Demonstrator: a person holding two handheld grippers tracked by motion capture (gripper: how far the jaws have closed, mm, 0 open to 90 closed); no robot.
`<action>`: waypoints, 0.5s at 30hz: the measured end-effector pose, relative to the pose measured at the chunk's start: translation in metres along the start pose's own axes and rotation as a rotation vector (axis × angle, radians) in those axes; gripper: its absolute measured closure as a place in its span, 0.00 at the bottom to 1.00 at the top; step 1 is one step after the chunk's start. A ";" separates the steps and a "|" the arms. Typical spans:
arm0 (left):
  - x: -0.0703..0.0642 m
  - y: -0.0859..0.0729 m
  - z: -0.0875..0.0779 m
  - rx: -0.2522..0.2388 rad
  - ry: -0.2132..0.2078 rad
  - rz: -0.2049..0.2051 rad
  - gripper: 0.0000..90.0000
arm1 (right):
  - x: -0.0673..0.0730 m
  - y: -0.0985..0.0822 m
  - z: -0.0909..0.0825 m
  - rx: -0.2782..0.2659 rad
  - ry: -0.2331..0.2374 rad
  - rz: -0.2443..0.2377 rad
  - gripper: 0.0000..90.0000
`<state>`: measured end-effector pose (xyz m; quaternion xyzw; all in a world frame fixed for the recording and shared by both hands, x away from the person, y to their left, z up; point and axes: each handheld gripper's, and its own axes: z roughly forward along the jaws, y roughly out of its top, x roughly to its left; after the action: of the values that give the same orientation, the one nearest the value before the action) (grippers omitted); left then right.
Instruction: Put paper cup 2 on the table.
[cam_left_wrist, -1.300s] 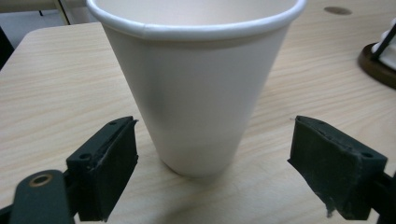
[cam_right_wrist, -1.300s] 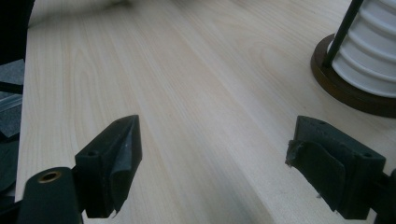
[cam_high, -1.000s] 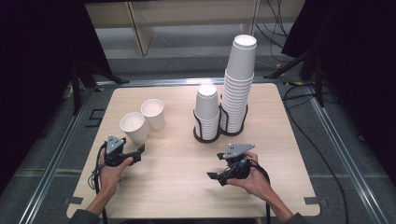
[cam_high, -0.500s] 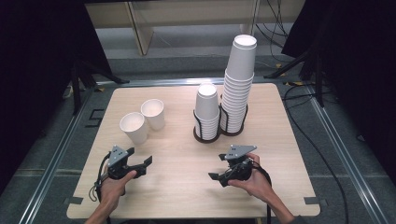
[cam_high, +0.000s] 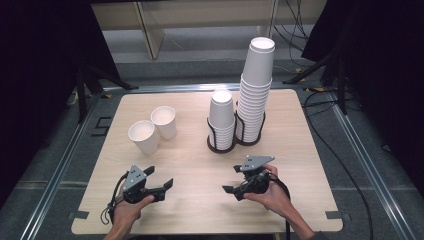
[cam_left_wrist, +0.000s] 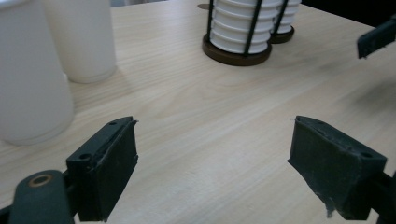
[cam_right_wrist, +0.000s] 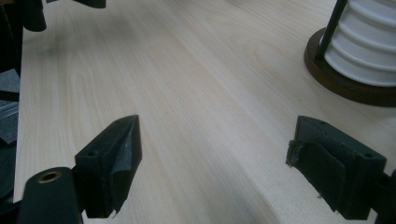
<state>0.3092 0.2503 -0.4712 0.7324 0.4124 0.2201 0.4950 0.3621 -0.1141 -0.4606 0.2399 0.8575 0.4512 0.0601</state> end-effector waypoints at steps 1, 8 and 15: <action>-0.003 0.000 0.000 -0.008 -0.014 0.000 0.16 | 0.000 0.000 0.000 0.001 -0.002 -0.010 0.19; -0.018 -0.002 -0.002 -0.010 -0.063 0.030 0.16 | 0.002 0.000 0.000 0.004 0.006 -0.005 0.19; -0.030 -0.004 -0.005 0.003 -0.098 0.067 0.16 | 0.004 -0.002 -0.003 0.000 0.002 -0.001 0.19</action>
<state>0.2871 0.2295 -0.4698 0.7564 0.3632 0.1999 0.5059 0.3570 -0.1154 -0.4599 0.2389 0.8577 0.4514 0.0592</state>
